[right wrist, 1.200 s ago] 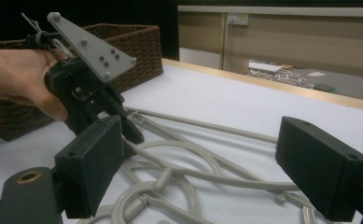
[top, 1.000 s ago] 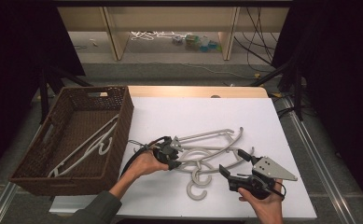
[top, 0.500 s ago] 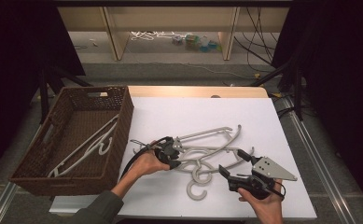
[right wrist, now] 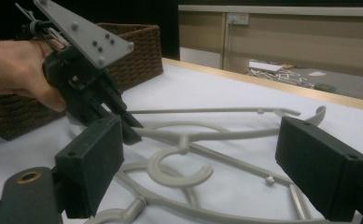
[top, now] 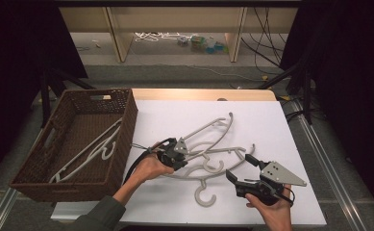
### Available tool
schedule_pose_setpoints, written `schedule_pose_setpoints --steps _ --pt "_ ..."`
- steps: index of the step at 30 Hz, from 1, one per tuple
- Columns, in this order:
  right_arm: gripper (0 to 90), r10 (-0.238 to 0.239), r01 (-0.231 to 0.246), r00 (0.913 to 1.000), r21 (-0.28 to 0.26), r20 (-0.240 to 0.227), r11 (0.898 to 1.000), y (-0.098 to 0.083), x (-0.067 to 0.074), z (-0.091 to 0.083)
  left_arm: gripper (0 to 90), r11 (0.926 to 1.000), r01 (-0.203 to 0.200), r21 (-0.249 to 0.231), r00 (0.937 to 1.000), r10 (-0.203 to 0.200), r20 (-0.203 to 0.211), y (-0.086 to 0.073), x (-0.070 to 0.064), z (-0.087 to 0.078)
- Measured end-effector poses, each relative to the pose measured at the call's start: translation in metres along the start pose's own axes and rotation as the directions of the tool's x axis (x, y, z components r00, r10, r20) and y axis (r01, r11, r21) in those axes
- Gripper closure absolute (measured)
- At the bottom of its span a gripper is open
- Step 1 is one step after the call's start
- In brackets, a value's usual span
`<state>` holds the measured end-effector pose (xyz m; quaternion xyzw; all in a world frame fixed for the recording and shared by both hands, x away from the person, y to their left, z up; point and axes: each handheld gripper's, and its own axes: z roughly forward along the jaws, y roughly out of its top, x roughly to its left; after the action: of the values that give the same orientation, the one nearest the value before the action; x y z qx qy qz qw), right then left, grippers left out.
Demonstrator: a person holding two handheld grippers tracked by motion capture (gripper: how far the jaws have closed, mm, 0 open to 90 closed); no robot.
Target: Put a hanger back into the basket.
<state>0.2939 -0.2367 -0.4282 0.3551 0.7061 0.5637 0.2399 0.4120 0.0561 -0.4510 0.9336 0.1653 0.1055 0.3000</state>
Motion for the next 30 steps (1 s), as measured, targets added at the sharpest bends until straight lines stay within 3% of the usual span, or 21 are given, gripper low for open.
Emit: schedule_pose_setpoints --steps 4,5,7,8,11,14,15,19,25,27,30 --pt "16.2 0.005 -0.005 1.0 -0.011 0.002 1.0 0.0 0.0 0.001 81.7 0.998 0.027 -0.058 0.9996 -0.027 -0.005 0.005 0.001 -0.013" --pt "16.2 0.004 -0.004 1.0 -0.011 0.005 1.0 0.0 0.0 0.0 81.7 0.9981 0.011 -0.06 0.9999 -0.011 -0.004 0.007 0.004 -0.018" --pt "16.1 0.002 -0.001 1.0 -0.012 0.007 1.0 0.0 0.0 -0.001 81.6 0.9953 0.036 -0.09 0.9994 -0.036 0.002 0.008 0.006 -0.027" --pt "16.2 0.001 -0.001 0.9999 -0.009 0.013 1.0 0.0 0.0 -0.001 81.7 0.9891 0.072 -0.129 0.9974 -0.072 0.004 0.009 0.006 -0.031" --pt "16.1 0.004 -0.004 1.0 -0.016 0.004 1.0 -0.001 0.0 0.0 81.6 0.9834 0.09 -0.157 0.9959 -0.091 0.004 0.009 0.01 -0.04" --pt "16.1 0.001 -0.001 1.0 -0.006 0.001 1.0 -0.001 0.0 0.0 81.6 0.9743 0.13 -0.184 0.9915 -0.127 0.026 0.007 0.012 -0.047" --pt "16.1 0.001 -0.001 1.0 -0.002 0.001 1.0 -0.001 0.0 0.0 81.7 0.9682 0.151 -0.2 0.9886 -0.147 0.032 0.007 0.011 -0.049" --pt "16.1 0.004 -0.004 1.0 -0.003 0.003 1.0 -0.001 0.0 0.0 81.7 0.9558 0.178 -0.234 0.9838 -0.168 0.061 0.005 0.01 -0.057" --pt "16.1 -0.003 0.003 0.9999 0.01 0.017 1.0 -0.001 -0.001 -0.001 81.7 0.9282 0.225 -0.296 0.9734 -0.2 0.111 0.003 0.005 -0.076" --pt "16.1 -0.002 0.002 0.9999 0.008 0.017 1.0 -0.001 -0.001 -0.001 81.8 0.9296 0.216 -0.299 0.9752 -0.19 0.114 0.004 0.002 -0.086" --pt "16.1 -0.002 0.002 0.9999 0.01 0.017 1.0 -0.001 -0.001 -0.001 81.8 0.9216 0.228 -0.314 0.971 -0.192 0.143 0.005 0.0 -0.099"
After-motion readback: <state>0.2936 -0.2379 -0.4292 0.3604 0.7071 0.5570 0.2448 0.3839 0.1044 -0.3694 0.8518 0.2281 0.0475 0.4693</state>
